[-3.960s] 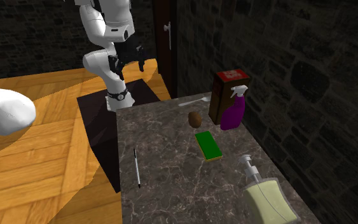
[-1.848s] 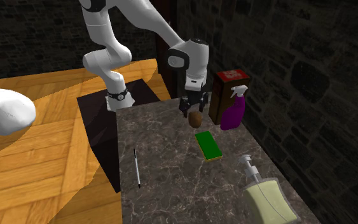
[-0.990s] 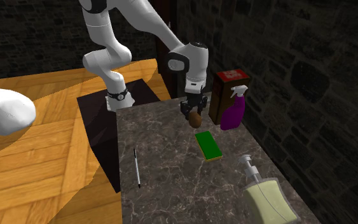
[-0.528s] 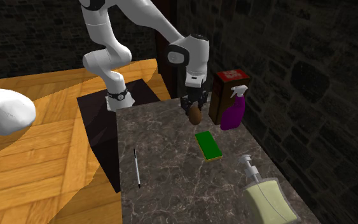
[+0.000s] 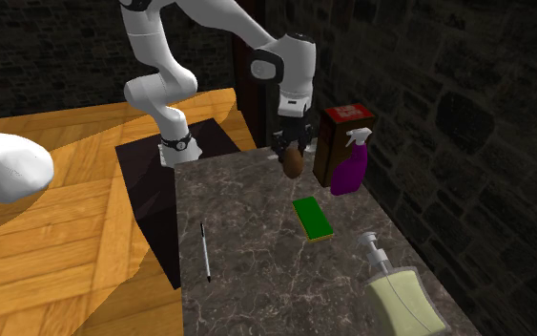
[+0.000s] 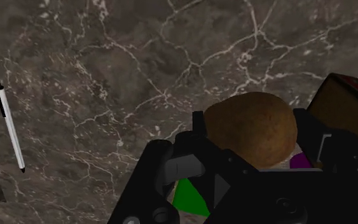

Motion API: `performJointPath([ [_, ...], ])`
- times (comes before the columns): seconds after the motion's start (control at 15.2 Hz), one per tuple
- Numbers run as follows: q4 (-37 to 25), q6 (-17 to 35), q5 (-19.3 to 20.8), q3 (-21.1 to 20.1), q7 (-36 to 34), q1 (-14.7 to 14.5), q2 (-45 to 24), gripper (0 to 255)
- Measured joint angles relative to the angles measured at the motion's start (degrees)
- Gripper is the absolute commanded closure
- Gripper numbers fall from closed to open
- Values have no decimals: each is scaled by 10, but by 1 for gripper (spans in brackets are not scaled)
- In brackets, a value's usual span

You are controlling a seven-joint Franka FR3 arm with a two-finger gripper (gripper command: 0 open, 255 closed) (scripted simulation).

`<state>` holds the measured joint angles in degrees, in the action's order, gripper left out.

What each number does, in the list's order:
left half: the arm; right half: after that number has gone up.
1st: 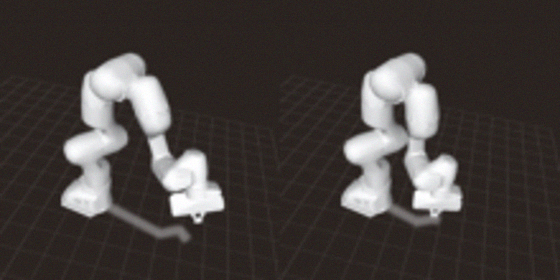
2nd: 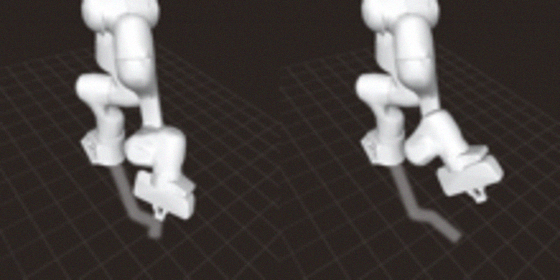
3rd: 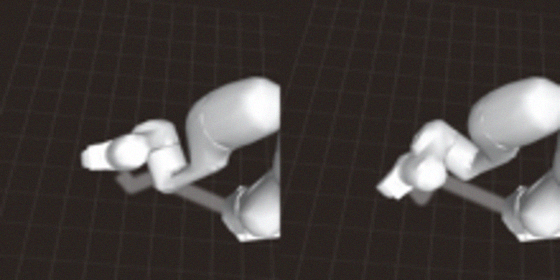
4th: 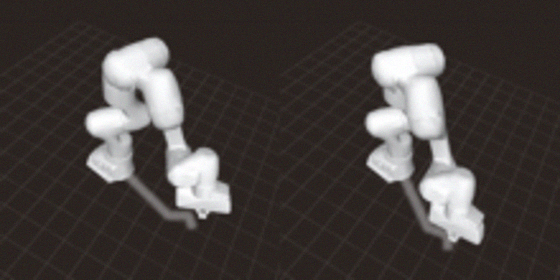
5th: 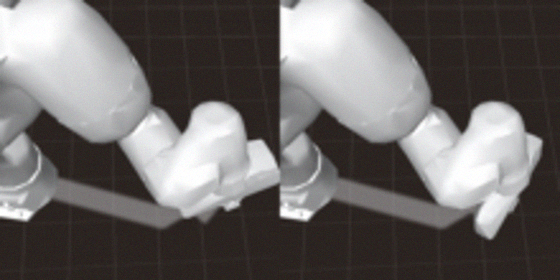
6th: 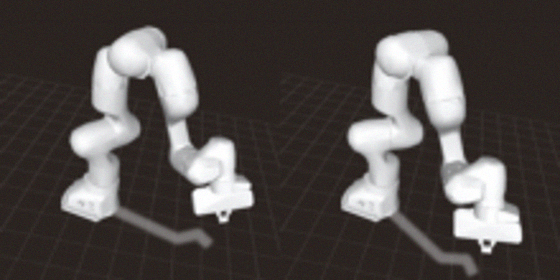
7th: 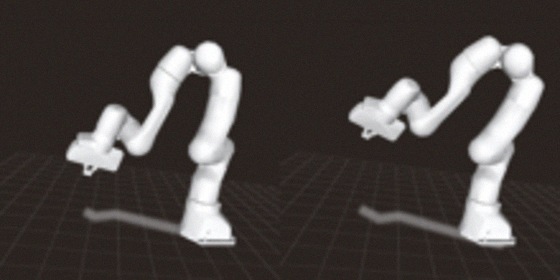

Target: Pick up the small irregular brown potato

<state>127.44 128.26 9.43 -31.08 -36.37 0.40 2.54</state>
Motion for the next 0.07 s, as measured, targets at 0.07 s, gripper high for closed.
performJointPath([
  [0.07,-3,-4,-2,0,2,0,2,255],
])
